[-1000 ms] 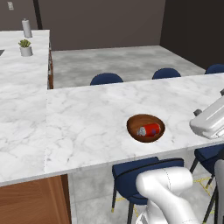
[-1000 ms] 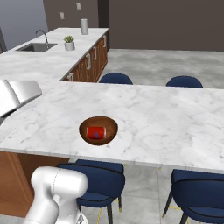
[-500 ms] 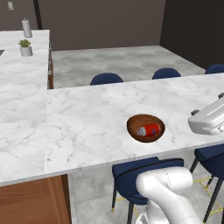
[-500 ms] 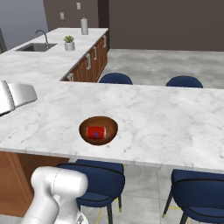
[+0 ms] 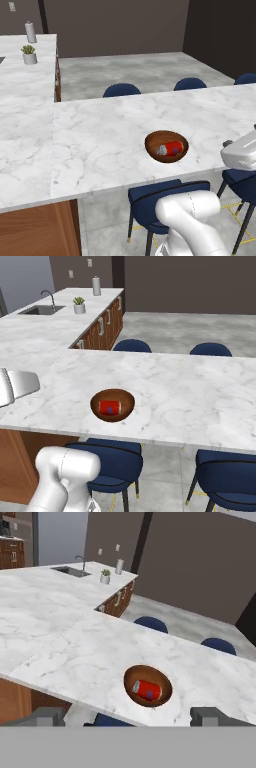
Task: Open the fridge, grab two sodas, and place both sodas inside the bowl with ice on the dining counter.
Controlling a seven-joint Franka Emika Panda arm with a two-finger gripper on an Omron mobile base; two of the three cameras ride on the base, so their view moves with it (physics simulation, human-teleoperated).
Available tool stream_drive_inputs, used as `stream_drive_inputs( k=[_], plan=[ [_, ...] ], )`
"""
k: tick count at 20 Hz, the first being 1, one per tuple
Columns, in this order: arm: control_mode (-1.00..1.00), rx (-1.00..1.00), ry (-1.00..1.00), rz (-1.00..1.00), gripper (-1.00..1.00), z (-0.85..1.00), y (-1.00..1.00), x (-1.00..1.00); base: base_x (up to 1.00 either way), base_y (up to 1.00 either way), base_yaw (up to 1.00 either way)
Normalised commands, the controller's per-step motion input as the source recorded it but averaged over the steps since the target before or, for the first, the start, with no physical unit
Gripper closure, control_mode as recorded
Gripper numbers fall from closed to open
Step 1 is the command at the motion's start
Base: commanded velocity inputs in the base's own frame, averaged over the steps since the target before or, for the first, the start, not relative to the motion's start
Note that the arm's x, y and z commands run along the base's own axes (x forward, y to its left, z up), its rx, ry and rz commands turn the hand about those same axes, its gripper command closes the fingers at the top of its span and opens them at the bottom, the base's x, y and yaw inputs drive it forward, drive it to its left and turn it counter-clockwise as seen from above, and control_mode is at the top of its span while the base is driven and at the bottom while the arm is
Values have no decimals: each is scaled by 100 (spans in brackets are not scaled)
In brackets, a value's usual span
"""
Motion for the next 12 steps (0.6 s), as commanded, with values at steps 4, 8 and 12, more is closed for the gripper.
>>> stream_drive_inputs(
  k=[4, 8, 12],
  plan=[
    [-100, 0, 0, 0, -100, -2, -2, 0, 0, 0, 0],
    [-100, 0, 3, 0, -100, 0, -10, 16, 0, 0, 0],
    [-100, 1, 2, 0, -100, 0, -13, 15, 0, 0, 0]
  ],
)
